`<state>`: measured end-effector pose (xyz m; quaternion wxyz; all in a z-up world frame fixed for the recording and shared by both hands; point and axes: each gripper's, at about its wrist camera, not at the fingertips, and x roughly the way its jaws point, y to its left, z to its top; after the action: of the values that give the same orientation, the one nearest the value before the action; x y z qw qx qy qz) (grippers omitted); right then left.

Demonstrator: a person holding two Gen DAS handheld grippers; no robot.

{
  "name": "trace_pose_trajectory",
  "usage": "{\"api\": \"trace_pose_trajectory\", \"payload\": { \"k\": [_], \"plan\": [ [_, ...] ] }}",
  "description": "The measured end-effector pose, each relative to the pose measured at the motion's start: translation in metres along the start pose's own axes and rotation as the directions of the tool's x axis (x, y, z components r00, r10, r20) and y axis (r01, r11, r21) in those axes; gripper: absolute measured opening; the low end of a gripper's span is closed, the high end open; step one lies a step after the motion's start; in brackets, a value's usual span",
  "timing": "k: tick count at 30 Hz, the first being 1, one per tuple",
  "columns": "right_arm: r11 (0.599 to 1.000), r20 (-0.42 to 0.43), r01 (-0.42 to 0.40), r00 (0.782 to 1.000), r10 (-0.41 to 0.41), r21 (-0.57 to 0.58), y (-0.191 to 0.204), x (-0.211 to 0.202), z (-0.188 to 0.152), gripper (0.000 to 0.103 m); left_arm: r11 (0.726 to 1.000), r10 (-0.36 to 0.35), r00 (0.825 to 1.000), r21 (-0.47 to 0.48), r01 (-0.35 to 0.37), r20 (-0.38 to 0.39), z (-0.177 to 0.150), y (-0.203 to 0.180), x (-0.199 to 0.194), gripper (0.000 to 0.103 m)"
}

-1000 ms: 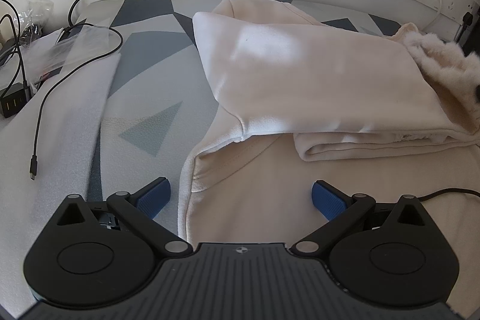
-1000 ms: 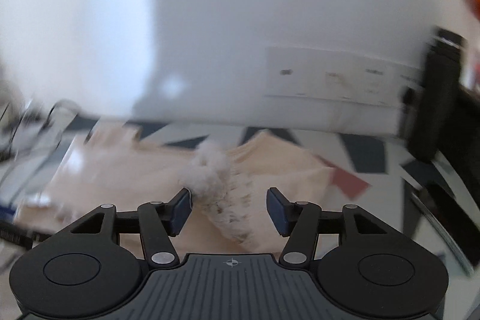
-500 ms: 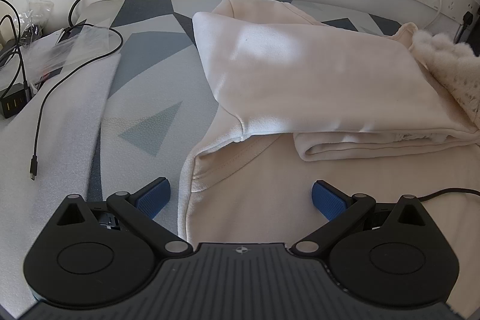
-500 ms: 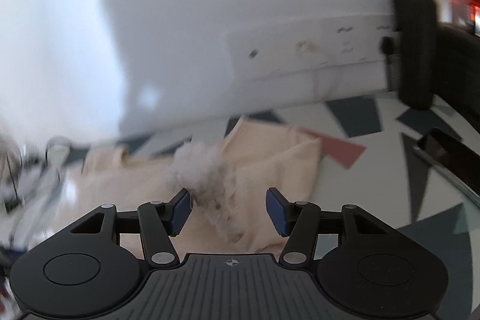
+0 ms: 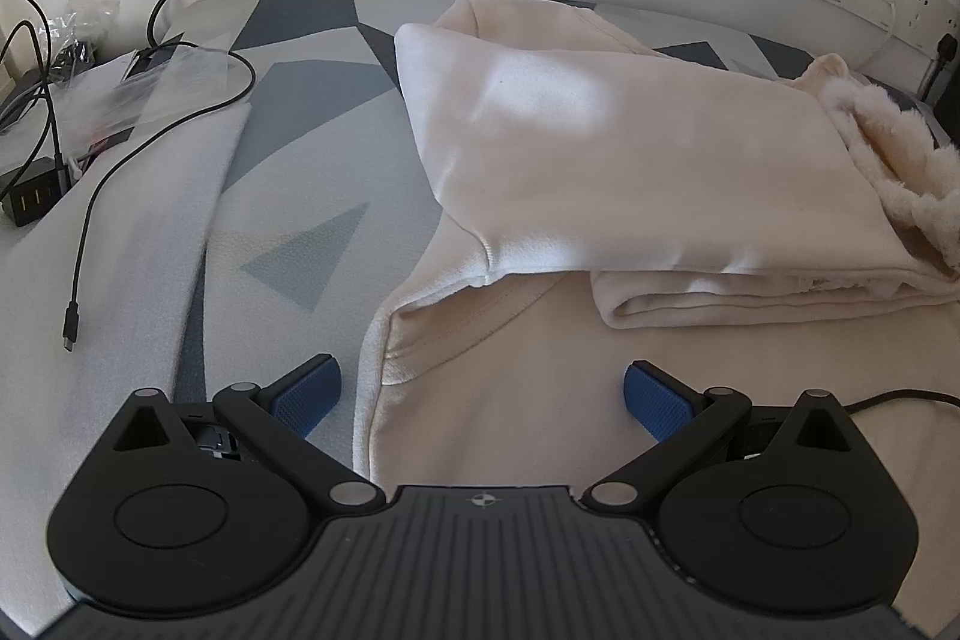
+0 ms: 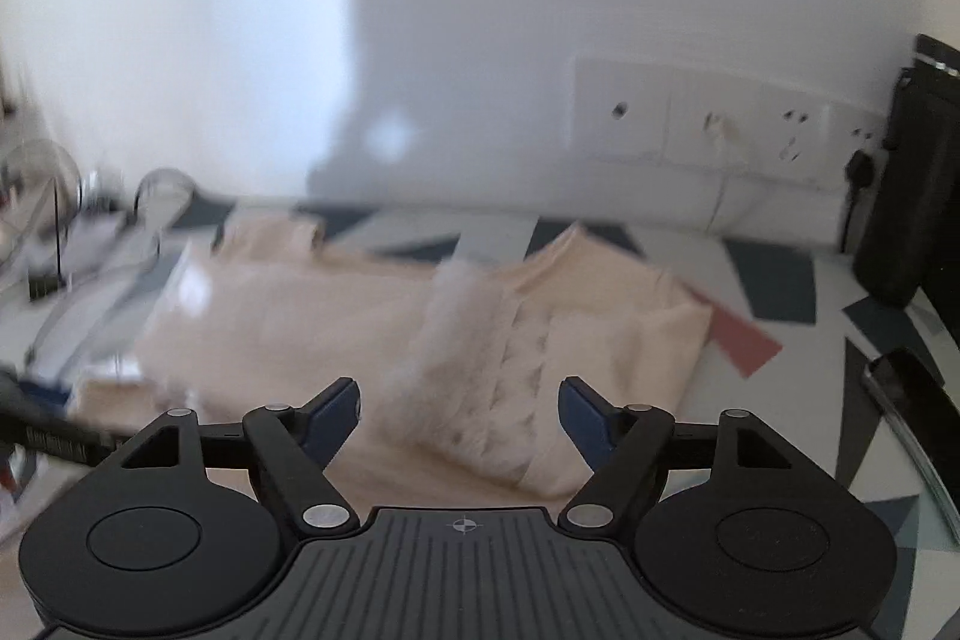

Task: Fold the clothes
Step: 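Open the right gripper and withdraw both grippers from the folded sweatshirt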

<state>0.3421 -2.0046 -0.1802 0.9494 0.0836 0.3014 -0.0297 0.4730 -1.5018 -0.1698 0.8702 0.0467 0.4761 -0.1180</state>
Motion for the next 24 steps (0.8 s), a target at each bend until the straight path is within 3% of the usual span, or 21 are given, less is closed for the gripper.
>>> {"api": "trace_pose_trajectory", "payload": {
  "k": [3, 5, 9, 13, 16, 20, 24],
  "plan": [
    [0.993, 0.065, 0.016, 0.998, -0.024, 0.120, -0.016, -0.001, 0.007, 0.069, 1.000, -0.001, 1.000, 0.002, 0.001, 0.000, 0.000, 0.001, 0.000, 0.103],
    [0.982, 0.095, 0.075, 0.991, -0.093, 0.176, -0.025, 0.006, 0.010, 0.070, 1.000, 0.000, 1.000, 0.002, 0.000, 0.000, -0.001, 0.000, 0.000, 0.103],
    [0.970, 0.038, 0.232, 0.971, -0.235, 0.074, -0.023, 0.036, 0.002, 0.070, 1.000, 0.000, 1.000, 0.003, 0.000, -0.001, 0.000, 0.000, 0.000, 0.103],
    [0.964, -0.030, 0.224, 0.973, -0.231, -0.145, 0.001, 0.052, -0.023, 0.070, 1.000, 0.001, 1.000, 0.002, -0.001, -0.001, -0.001, 0.000, -0.001, 0.103],
    [0.939, -0.017, 0.247, 0.966, -0.258, -0.241, 0.013, 0.056, -0.032, 0.069, 1.000, 0.003, 1.000, 0.002, -0.003, 0.004, -0.001, 0.000, 0.000, 0.103],
    [0.962, -0.068, 0.219, 0.970, -0.233, -0.166, 0.003, 0.054, -0.013, 0.070, 1.000, 0.007, 1.000, -0.002, -0.007, 0.006, -0.001, -0.001, 0.000, 0.103],
    [0.959, 0.068, 0.263, 0.964, -0.258, -0.101, -0.002, 0.036, -0.007, 0.073, 1.000, 0.007, 1.000, -0.002, -0.007, 0.009, -0.001, -0.002, 0.001, 0.103]
  ]
}}
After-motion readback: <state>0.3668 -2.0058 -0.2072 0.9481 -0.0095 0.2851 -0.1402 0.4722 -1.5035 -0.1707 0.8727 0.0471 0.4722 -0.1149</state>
